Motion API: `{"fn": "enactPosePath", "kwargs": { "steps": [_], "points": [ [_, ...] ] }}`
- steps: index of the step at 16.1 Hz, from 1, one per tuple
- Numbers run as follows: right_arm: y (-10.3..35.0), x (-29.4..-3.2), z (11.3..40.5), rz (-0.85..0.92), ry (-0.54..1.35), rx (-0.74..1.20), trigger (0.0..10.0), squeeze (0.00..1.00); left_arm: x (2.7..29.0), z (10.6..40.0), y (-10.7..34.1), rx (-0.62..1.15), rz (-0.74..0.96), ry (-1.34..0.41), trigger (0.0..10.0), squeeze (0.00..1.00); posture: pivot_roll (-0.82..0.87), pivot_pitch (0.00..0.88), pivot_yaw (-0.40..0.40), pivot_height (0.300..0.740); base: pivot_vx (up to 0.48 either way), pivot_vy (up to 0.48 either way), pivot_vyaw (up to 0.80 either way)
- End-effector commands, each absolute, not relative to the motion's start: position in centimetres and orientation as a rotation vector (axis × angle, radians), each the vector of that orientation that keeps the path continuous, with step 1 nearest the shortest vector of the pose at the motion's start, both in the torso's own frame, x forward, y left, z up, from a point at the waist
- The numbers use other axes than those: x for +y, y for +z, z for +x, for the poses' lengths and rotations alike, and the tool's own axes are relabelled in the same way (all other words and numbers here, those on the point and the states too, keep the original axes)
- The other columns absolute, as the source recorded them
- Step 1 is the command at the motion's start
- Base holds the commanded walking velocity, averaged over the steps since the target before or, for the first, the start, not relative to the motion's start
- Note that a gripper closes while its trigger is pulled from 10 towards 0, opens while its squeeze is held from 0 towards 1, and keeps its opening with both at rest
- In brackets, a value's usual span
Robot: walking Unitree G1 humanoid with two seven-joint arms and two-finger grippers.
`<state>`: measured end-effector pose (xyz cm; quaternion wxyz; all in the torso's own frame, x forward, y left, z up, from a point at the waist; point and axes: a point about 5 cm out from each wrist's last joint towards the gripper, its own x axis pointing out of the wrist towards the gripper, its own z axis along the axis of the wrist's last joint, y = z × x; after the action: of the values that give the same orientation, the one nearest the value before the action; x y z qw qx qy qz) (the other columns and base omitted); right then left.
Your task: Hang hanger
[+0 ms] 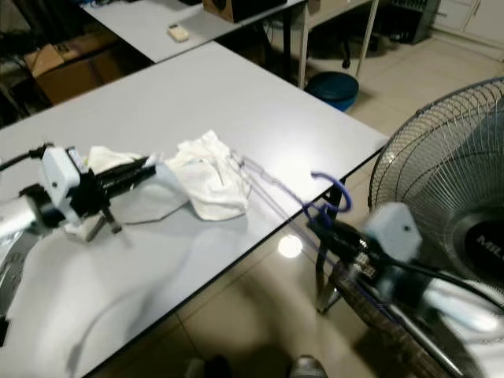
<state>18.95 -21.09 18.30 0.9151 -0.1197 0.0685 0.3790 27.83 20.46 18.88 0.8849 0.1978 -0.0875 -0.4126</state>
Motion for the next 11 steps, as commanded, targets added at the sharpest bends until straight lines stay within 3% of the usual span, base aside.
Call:
{"fn": "enactPosePath", "kwargs": {
  "steps": [1,6,11],
  "points": [
    [19.2,-20.8,18.2,-0.245,0.874,0.127,10.0,0.0,20.5,27.7,19.2,-0.175,0.442,-0.836,0.0,0.0,-0.2,0.131,0.132,0.74,0.0,0.0,0.0],
    [19.4,-22.1,16.5,-0.28,1.041,0.244,10.0,0.0,20.9,28.2,20.2,-0.187,0.458,-0.735,0.0,0.0,-0.2,0.134,0.143,0.74,0.0,0.0,0.0],
    [19.4,-22.9,17.6,-0.341,1.0,0.26,10.0,0.0,20.4,28.0,20.7,-0.202,0.447,-0.774,0.0,0.0,-0.2,0.128,0.138,0.74,0.0,0.0,0.0]
  ]
}}
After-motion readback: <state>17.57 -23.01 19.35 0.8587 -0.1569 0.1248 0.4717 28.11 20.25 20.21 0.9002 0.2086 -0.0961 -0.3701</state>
